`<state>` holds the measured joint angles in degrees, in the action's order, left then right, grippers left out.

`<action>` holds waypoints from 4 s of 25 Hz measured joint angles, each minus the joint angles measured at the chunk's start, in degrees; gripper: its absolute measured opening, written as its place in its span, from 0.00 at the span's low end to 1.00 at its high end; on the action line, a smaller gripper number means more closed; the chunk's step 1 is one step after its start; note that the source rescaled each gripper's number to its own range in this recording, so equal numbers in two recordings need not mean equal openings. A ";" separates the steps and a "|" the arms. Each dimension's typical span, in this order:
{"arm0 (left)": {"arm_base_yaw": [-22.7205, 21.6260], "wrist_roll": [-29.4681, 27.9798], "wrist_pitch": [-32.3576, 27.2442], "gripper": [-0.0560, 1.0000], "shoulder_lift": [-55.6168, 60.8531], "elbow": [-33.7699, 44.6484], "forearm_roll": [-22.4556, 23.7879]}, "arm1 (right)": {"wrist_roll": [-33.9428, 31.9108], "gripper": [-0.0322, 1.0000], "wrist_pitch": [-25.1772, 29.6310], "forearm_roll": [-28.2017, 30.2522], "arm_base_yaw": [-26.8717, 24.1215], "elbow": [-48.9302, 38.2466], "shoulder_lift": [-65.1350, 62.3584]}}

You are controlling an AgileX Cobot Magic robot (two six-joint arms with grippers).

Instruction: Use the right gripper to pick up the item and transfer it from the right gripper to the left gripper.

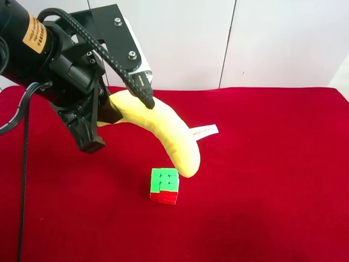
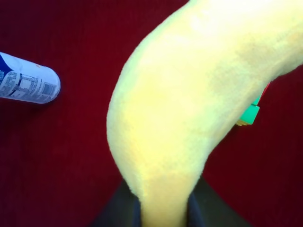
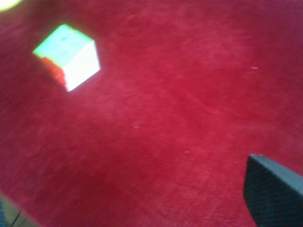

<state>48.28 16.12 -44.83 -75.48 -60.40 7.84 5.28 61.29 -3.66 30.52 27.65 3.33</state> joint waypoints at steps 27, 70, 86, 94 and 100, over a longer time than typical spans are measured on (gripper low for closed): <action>-41.04 8.20 11.96 0.05 -15.31 6.52 -19.13 | -0.07 1.00 -0.14 -0.13 -12.42 0.00 -3.44; -41.30 -7.49 -11.07 1.00 25.07 15.23 -13.65 | -0.07 1.00 -0.14 -0.13 -12.42 0.00 -3.44; -41.30 -9.81 -24.53 1.00 60.58 17.34 -9.47 | -0.07 1.00 -0.14 -0.13 -12.42 0.00 -3.44; -41.30 -9.81 -22.51 1.00 74.84 26.18 -10.55 | -0.07 1.00 -0.14 -0.13 -12.42 0.00 -3.44; -41.30 -9.81 -17.78 1.00 75.77 29.83 -12.59 | -0.07 1.00 -0.14 -0.13 -12.42 0.00 -3.44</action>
<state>6.99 6.31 -62.60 0.29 -30.57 -4.76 5.21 61.15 -3.79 18.10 27.65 -0.11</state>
